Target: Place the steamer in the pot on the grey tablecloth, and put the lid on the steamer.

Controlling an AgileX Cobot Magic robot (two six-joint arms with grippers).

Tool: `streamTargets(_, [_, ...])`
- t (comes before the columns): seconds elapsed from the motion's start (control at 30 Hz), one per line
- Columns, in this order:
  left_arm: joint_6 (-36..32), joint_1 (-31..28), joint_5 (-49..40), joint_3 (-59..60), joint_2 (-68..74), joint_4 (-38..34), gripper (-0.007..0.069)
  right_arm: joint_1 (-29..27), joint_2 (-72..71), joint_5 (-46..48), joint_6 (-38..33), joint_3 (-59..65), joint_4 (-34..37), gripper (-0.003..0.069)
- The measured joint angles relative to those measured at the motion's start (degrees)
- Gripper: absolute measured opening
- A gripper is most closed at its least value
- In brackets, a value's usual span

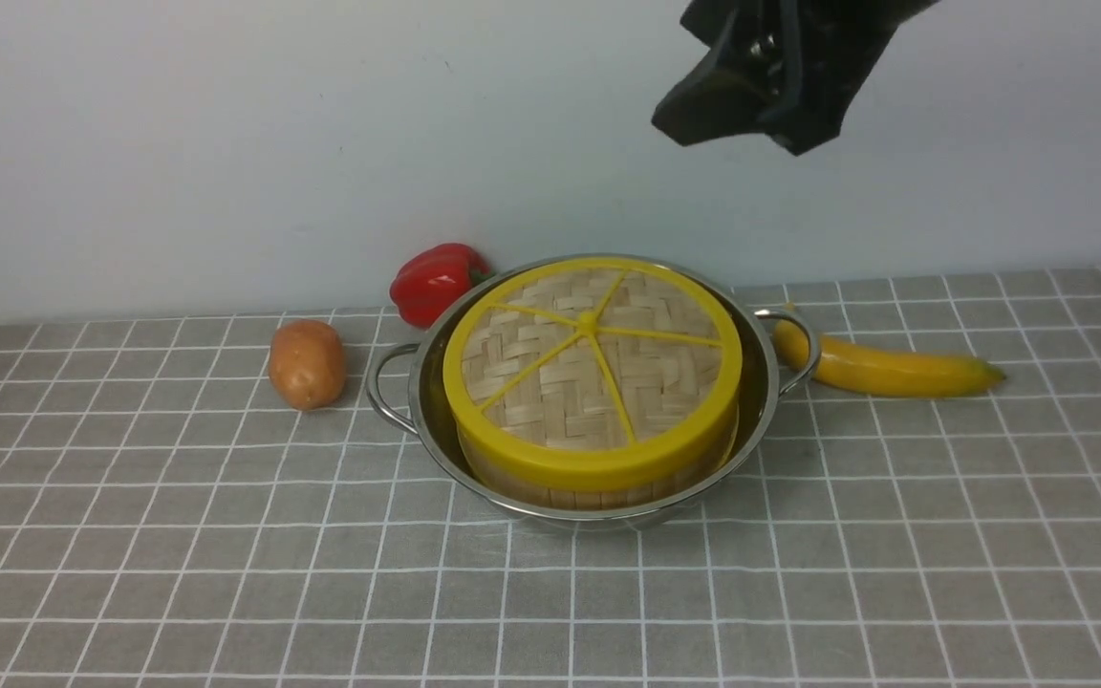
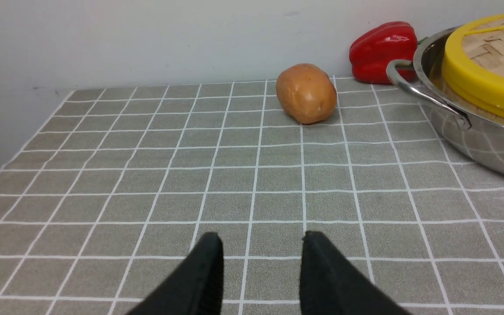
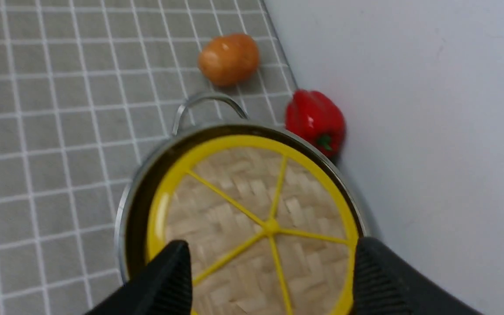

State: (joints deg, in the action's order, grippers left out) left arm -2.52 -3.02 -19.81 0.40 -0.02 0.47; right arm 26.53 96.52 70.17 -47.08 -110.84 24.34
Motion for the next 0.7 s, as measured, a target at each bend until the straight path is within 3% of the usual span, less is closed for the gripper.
streamTargets(0.2, [0.00,0.00,0.00,0.00,0.00,0.00,0.0243,-1.11,0.00,0.26,4.28,0.00,8.49,0.0486])
streamTargets(0.47, [0.00,0.00,0.00,0.00,0.00,0.00,0.0243,-1.30,0.00,0.26,5.58,0.00,10.13,0.0486])
streamTargets(0.57, [0.00,0.00,0.00,0.00,0.00,0.00,0.0243,-2.57,-0.03,0.32,6.99,0.00,6.43,0.0486])
streamTargets(0.7, [0.00,0.00,0.00,0.00,0.00,0.00,0.0243,-4.36,-0.44,0.38,8.62,0.00,-3.76,0.0486])
